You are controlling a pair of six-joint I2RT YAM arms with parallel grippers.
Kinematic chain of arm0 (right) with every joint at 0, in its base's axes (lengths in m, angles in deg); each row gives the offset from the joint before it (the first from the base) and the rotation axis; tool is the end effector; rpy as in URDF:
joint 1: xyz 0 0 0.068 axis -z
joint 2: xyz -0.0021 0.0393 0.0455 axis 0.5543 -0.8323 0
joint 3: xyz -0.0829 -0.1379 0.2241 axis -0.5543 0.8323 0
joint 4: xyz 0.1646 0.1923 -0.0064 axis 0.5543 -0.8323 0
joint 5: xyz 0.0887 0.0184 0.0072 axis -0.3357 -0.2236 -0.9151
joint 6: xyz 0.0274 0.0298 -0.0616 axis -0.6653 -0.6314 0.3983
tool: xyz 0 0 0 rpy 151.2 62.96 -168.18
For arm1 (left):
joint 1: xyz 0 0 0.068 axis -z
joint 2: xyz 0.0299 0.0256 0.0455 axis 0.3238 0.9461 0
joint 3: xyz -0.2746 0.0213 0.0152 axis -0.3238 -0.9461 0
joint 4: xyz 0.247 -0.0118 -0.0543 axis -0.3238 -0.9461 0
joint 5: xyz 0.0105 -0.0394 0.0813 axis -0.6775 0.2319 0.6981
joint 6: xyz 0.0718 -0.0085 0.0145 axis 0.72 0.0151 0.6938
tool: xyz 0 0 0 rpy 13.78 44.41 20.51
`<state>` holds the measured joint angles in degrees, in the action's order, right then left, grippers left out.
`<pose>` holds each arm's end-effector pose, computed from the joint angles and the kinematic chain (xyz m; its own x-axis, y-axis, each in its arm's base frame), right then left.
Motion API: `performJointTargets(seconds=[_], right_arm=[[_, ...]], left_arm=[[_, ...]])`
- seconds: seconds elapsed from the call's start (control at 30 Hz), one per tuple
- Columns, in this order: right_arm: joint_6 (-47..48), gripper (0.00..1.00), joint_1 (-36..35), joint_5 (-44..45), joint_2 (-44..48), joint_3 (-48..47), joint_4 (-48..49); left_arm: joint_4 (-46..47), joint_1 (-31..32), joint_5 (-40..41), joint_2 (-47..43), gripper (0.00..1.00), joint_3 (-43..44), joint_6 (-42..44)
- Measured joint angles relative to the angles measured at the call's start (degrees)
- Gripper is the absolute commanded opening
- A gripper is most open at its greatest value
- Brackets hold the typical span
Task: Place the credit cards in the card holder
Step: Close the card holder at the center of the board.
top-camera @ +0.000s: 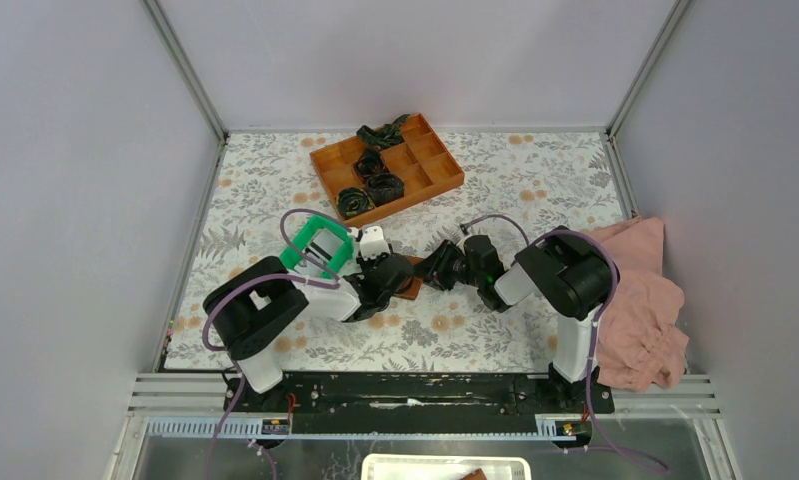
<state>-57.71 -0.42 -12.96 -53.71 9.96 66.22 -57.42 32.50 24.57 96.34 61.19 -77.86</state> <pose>0.2679 0.2091 0.0947 -0.8619 0.4517 -0.2303 -0.0312 0.4060 0.9133 0.2243 -0.2189 0.1067 -0.5533 -0.2620 -0.7907 -0.1295 0.9648 -0.2290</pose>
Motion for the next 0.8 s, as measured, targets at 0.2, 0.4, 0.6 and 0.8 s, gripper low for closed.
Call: performJointTargets(seconds=[0.2,0.4,0.6,0.8], right_arm=[[0.0,0.33,-0.1,0.0,0.0,0.3,0.3],[-0.3,0.29,-0.3,0.3,0.0,0.9,1.2],[-1.2,0.26,-0.6,0.9,0.0,1.4,1.9],[-1.7,0.21,-0.9,1.6,-0.1,1.4,1.9]], left_arm=[[0.0,0.3,0.2,0.5,0.38,0.5,0.0],[0.0,0.5,0.3,0.9,0.38,0.9,0.0],[0.2,0.7,0.6,1.1,0.37,1.0,0.0],[0.7,0.8,0.6,1.4,0.35,1.0,-0.1]])
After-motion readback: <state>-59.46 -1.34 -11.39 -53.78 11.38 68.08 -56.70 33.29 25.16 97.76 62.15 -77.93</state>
